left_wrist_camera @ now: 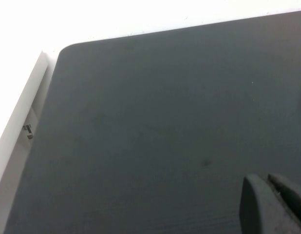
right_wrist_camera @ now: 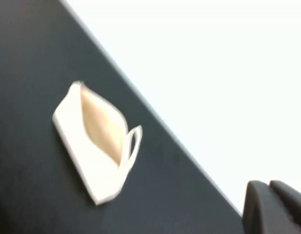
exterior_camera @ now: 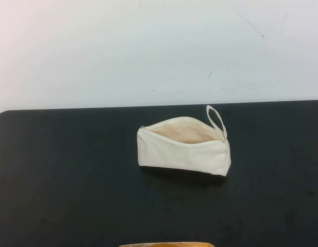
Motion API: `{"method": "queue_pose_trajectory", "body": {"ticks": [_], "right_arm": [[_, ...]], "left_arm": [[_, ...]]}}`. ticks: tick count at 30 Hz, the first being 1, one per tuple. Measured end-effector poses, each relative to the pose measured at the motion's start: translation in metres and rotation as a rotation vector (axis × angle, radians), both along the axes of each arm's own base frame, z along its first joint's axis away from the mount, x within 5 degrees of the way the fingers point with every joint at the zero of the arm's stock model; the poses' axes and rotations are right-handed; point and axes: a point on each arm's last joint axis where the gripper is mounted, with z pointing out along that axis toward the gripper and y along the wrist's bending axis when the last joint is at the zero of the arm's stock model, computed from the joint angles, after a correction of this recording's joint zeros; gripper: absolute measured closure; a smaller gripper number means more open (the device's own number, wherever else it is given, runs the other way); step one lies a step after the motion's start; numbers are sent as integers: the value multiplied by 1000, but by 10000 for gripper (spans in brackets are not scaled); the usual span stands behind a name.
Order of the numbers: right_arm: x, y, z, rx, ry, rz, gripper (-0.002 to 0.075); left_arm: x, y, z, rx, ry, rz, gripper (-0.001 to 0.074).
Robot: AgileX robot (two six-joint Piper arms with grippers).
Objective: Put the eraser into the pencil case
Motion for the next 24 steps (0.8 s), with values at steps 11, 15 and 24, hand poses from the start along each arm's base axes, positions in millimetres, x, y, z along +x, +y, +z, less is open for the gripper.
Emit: {"method": "queue_pose_trajectory", "body": {"ticks": [11,15,24], "right_arm": [[-52,-65,-138,429,-234,-327,727],[-82,-80,-194,438,-276,-438,727],[-111,-92,-299,463,-411,-584,727]], "left_arm": [[0,0,0,0,0,0,736],[0,0,0,0,0,0,736],[0,0,0,0,0,0,736]]}}
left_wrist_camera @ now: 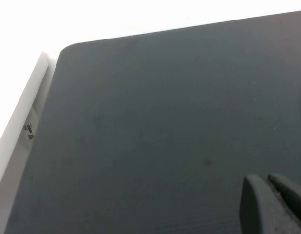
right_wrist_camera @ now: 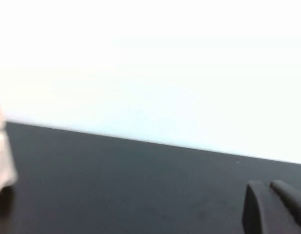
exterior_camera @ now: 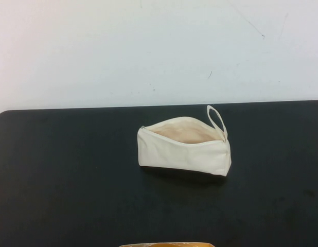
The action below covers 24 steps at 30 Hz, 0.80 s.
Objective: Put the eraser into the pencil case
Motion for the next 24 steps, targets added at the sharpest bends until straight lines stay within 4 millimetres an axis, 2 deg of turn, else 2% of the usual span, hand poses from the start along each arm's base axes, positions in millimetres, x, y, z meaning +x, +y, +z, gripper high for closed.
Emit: {"method": "queue_pose_trajectory", "body": {"ticks": [2,8,15,21,24], "right_arm": [[1,-2,-9,0,-30,-25,727],[1,-5,-5,3,-118,-57,727],[1,-5,-5,40,-112,-53,727],[1,-3,-23,152,75,-42,727],[-3,-3,-40,218,261,-70,727]], "left_arm": [[0,0,0,0,0,0,736],[0,0,0,0,0,0,736],[0,0,0,2,0,-1,736],[0,0,0,2,0,-1,736],[0,0,0,2,0,-1,736]]}}
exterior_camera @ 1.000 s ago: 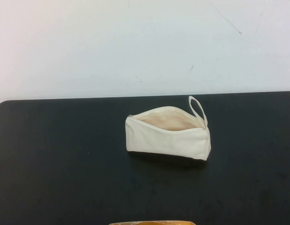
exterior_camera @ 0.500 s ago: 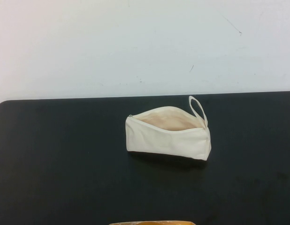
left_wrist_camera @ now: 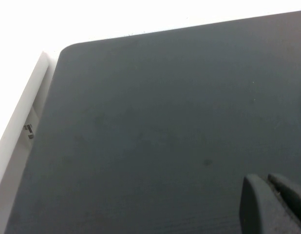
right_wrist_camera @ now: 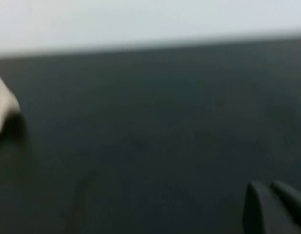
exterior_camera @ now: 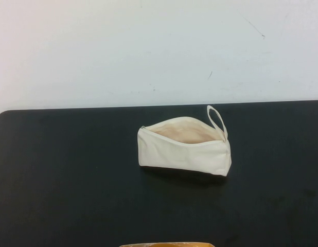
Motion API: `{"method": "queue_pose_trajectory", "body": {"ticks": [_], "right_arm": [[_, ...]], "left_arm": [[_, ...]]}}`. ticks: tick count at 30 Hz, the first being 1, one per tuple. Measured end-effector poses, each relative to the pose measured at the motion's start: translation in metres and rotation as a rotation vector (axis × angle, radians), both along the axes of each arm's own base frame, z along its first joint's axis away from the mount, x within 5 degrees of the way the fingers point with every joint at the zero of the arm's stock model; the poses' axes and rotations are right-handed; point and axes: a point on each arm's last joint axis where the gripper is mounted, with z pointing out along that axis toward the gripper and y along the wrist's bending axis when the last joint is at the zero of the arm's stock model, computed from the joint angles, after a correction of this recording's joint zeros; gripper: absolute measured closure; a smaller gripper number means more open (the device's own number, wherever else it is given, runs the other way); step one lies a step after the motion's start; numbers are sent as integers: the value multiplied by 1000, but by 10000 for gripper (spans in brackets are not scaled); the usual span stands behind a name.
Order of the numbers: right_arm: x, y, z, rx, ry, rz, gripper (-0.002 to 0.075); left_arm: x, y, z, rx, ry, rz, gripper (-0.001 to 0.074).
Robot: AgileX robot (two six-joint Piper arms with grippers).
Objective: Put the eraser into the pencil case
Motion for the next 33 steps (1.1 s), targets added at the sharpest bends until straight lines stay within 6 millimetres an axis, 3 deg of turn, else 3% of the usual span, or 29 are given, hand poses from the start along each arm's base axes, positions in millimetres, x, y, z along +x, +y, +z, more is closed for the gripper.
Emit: {"method": "queue_pose_trajectory", "body": {"ticks": [15,33], "right_arm": [[-1,-3,-4,-150,54,11,727],[-1,-3,-4,-168,55,16,727]], "left_arm": [[0,0,0,0,0,0,736],[0,0,0,0,0,0,736]]}}
